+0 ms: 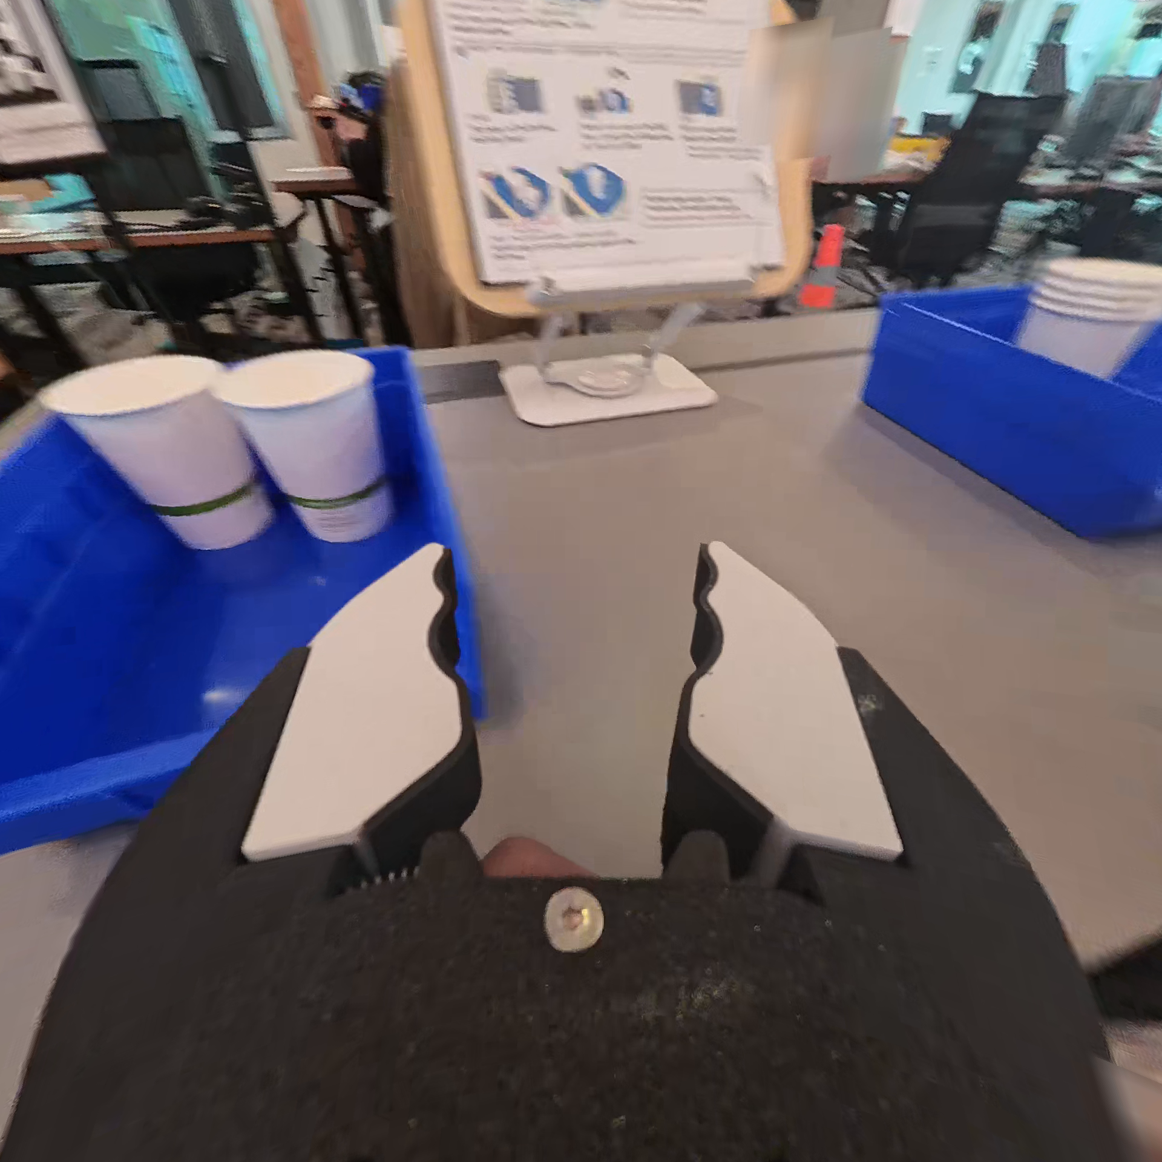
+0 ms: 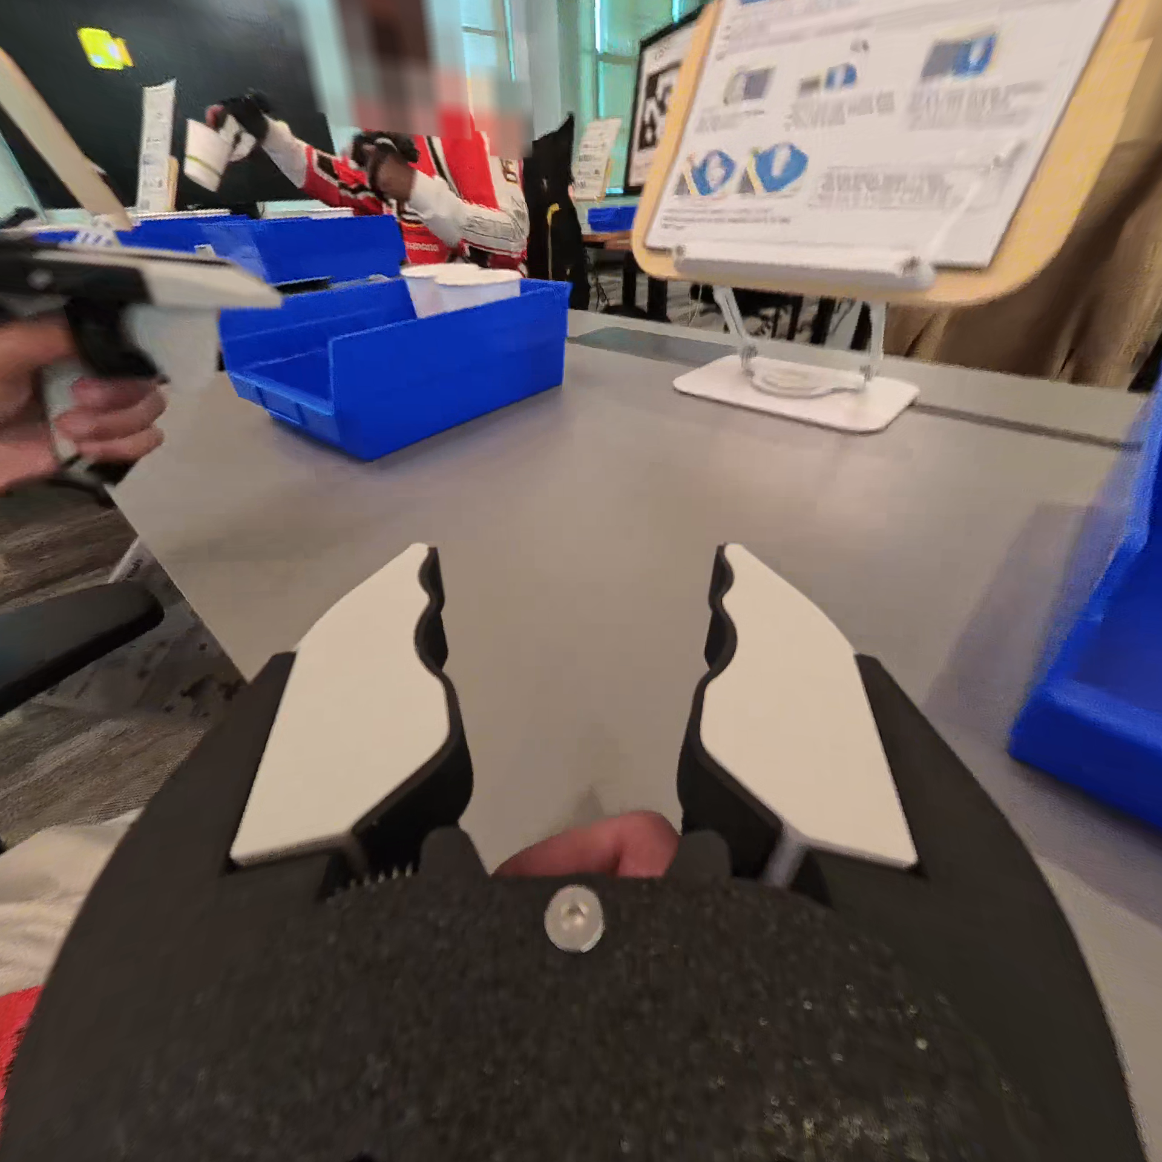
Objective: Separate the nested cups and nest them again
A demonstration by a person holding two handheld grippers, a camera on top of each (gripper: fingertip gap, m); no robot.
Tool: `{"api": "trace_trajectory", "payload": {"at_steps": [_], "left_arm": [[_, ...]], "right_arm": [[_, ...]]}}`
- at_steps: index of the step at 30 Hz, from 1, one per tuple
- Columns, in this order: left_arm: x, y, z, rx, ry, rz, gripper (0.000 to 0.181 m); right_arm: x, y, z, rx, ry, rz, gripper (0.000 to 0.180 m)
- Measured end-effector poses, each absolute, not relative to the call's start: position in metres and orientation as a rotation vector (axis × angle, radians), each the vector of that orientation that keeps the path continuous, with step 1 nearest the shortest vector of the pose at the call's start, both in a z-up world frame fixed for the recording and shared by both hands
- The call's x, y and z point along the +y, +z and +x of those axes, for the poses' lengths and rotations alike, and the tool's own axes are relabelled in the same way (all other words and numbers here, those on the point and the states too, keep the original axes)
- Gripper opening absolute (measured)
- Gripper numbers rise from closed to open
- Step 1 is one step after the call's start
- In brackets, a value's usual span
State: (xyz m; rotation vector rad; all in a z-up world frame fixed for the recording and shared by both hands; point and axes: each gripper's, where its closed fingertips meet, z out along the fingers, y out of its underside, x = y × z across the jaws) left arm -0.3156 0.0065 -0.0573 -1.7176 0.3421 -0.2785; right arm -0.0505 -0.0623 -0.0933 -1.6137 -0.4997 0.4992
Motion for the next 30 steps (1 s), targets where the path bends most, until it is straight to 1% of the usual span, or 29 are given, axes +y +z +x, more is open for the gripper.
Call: {"api": "trace_trajectory", "payload": {"at_steps": [3, 6, 8, 13, 19, 24, 30], "left_arm": [[0.049, -0.035, -0.36, 0.244, -0.185, -1.734, 0.076], [0.106, -0.031, -0.39, 0.205, -0.115, -1.797, 0.084], [0.148, -0.039, -0.405, 0.173, -0.072, -1.835, 0.091], [0.224, -0.088, -0.416, 0.138, -0.007, -1.981, 0.097], [0.254, -0.104, -0.406, 0.141, 0.068, -2.008, 0.097], [0.264, -0.112, -0.414, 0.089, 0.09, -2.012, 0.082], [0.255, -0.1, -0.415, 0.116, -0.007, -1.977, 0.079]], "right_arm": [[-0.068, -0.079, -0.051, -0.517, 0.465, -1.562, 0.079], [-0.074, -0.075, -0.05, -0.504, 0.527, -1.557, 0.078], [-0.074, -0.076, -0.047, -0.491, 0.555, -1.561, 0.078], [-0.077, -0.074, -0.046, -0.459, 0.658, -1.57, 0.076], [-0.076, -0.082, -0.052, -0.47, 0.701, -1.603, 0.073], [-0.076, -0.093, -0.061, -0.49, 0.72, -1.638, 0.072], [-0.075, -0.09, -0.059, -0.468, 0.76, -1.636, 0.07]]}}
